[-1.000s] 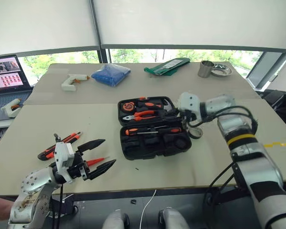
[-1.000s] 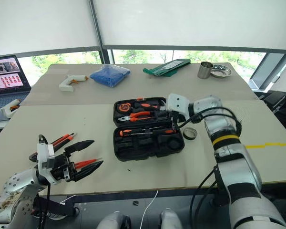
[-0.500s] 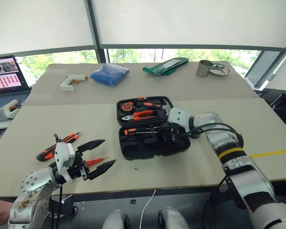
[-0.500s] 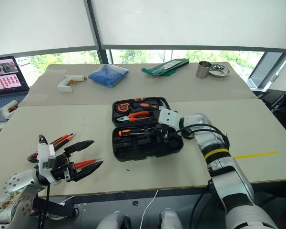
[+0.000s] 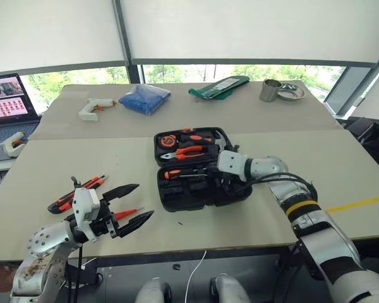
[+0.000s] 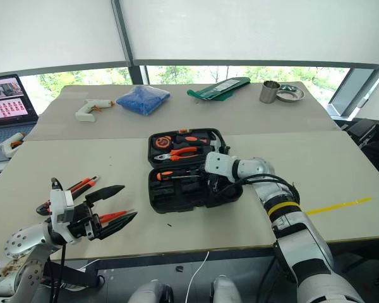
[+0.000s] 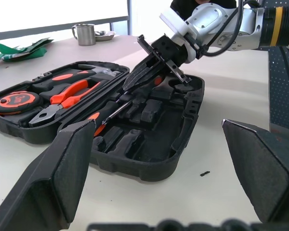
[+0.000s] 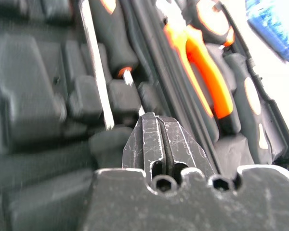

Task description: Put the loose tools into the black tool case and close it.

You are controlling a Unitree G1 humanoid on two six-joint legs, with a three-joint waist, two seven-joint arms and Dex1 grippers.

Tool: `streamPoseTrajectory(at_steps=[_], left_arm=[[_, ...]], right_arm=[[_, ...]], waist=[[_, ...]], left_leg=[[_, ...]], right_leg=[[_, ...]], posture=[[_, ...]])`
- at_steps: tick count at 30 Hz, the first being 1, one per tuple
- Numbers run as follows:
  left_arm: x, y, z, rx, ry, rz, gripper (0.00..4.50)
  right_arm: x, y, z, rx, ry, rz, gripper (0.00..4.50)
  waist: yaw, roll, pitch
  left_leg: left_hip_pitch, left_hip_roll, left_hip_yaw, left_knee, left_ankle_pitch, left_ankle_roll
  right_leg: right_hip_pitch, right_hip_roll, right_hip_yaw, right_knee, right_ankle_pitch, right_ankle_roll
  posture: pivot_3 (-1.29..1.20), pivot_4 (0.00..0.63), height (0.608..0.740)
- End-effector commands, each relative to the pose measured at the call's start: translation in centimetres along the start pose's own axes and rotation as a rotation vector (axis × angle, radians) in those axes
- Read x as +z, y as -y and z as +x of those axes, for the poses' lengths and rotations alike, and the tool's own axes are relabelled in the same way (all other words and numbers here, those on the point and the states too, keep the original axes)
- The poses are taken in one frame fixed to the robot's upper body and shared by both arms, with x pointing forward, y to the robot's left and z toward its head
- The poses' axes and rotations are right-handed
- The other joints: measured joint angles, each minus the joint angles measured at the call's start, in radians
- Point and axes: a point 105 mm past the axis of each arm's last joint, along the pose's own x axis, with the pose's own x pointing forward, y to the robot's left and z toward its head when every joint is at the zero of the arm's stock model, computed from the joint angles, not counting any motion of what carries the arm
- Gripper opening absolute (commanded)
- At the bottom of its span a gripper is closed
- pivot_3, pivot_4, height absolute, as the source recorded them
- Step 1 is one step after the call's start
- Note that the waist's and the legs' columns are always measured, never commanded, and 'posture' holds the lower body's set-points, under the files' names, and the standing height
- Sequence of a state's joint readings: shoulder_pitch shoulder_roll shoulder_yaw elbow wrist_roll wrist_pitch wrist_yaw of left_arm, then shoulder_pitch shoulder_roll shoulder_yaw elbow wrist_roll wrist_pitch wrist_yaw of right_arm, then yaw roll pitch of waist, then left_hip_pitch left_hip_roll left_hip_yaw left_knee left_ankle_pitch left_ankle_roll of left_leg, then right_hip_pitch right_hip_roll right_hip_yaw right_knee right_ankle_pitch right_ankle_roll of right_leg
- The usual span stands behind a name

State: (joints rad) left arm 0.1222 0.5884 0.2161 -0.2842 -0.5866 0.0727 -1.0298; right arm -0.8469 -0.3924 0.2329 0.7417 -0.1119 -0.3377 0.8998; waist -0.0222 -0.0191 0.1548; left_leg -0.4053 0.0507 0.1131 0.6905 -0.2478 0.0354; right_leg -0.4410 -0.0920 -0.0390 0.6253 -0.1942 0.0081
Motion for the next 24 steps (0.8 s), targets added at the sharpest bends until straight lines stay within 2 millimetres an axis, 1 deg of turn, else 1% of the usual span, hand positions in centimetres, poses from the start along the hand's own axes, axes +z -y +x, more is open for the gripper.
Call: streamPoseTrajectory(at_steps=[1, 3, 6, 10, 14, 18, 20, 22, 24], left_arm=[[0.6, 0.2, 0.2, -0.019, 0.001, 0.024, 4.50], [0.6, 0.2, 0.2, -0.019, 0.001, 0.025, 4.50], [0.6, 0.2, 0.2, -0.018, 0.001, 0.027, 4.50], [0.6, 0.3, 0.2, -0.018, -0.002, 0.026, 4.50], [0.6, 0.3, 0.1, -0.019, -0.006, 0.025, 4.50], [0.7, 0.2, 0.1, -0.019, -0.012, 0.026, 4.50], [0.6, 0.2, 0.1, -0.020, -0.014, 0.025, 4.50], [0.6, 0.1, 0.1, -0.019, -0.016, 0.024, 4.50], [0.6, 0.1, 0.1, -0.017, -0.016, 0.022, 4.50]], right_arm=[[1.5, 1.2, -0.4, -0.007, 0.084, 0.173, 0.01], [1.3, 0.5, -0.2, 0.028, 0.076, 0.252, 0.01], [0.3, -1.0, -0.2, 0.078, 0.018, 0.301, 0.01], [-1.0, -1.5, -0.5, 0.071, -0.046, 0.343, 0.01], [-1.6, -2.3, -0.6, 0.104, -0.077, 0.326, 0.01], [-2.5, -4.0, -0.6, 0.157, -0.111, 0.366, 0.01], [-3.3, -4.6, -0.6, 0.168, -0.146, 0.361, 0.01], [-3.8, -4.9, -0.6, 0.162, -0.165, 0.354, 0.01], [-3.7, -4.5, -0.5, 0.137, -0.143, 0.356, 0.01]], waist=[[0.001, 0.000, 0.000], [0.002, 0.000, 0.000], [0.005, 0.000, 0.000], [0.006, 0.000, 0.000], [0.009, 0.000, 0.000], [0.009, 0.000, 0.000], [0.009, 0.000, 0.000], [0.009, 0.000, 0.000], [0.009, -0.001, -0.001]], left_leg=[[0.000, 0.000, 0.000, 0.000, 0.000, 0.000], [0.000, 0.000, 0.000, 0.000, 0.000, 0.000], [0.000, 0.000, 0.000, 0.000, 0.000, 0.000], [-0.001, 0.000, 0.000, 0.000, 0.000, 0.000], [0.000, 0.000, -0.001, 0.000, 0.000, 0.000], [0.000, 0.000, -0.001, 0.000, 0.000, 0.000], [0.000, 0.000, -0.001, 0.000, 0.000, 0.000], [0.001, 0.000, -0.001, 0.000, 0.000, 0.000], [0.002, 0.000, -0.001, 0.000, 0.000, 0.000]], right_leg=[[0.000, 0.000, 0.000, 0.000, 0.000, 0.000], [0.000, 0.000, 0.000, 0.000, 0.000, 0.000], [0.000, -0.001, 0.000, 0.000, 0.000, 0.000], [0.000, -0.002, 0.000, 0.000, 0.000, 0.000], [0.000, -0.001, -0.001, 0.000, 0.000, 0.000], [0.000, -0.001, -0.001, -0.001, -0.001, -0.001], [0.001, -0.001, -0.001, 0.000, -0.001, 0.000], [0.002, -0.001, -0.001, 0.000, -0.001, 0.000], [0.002, -0.001, -0.001, 0.000, -0.002, -0.002]], posture=[[0.00, 0.150, 0.740], [0.00, 0.150, 0.740], [0.00, 0.150, 0.740], [0.00, 0.150, 0.740], [0.00, 0.150, 0.740], [0.00, 0.150, 0.740], [0.00, 0.150, 0.740], [0.00, 0.150, 0.740], [0.00, 0.150, 0.740]])
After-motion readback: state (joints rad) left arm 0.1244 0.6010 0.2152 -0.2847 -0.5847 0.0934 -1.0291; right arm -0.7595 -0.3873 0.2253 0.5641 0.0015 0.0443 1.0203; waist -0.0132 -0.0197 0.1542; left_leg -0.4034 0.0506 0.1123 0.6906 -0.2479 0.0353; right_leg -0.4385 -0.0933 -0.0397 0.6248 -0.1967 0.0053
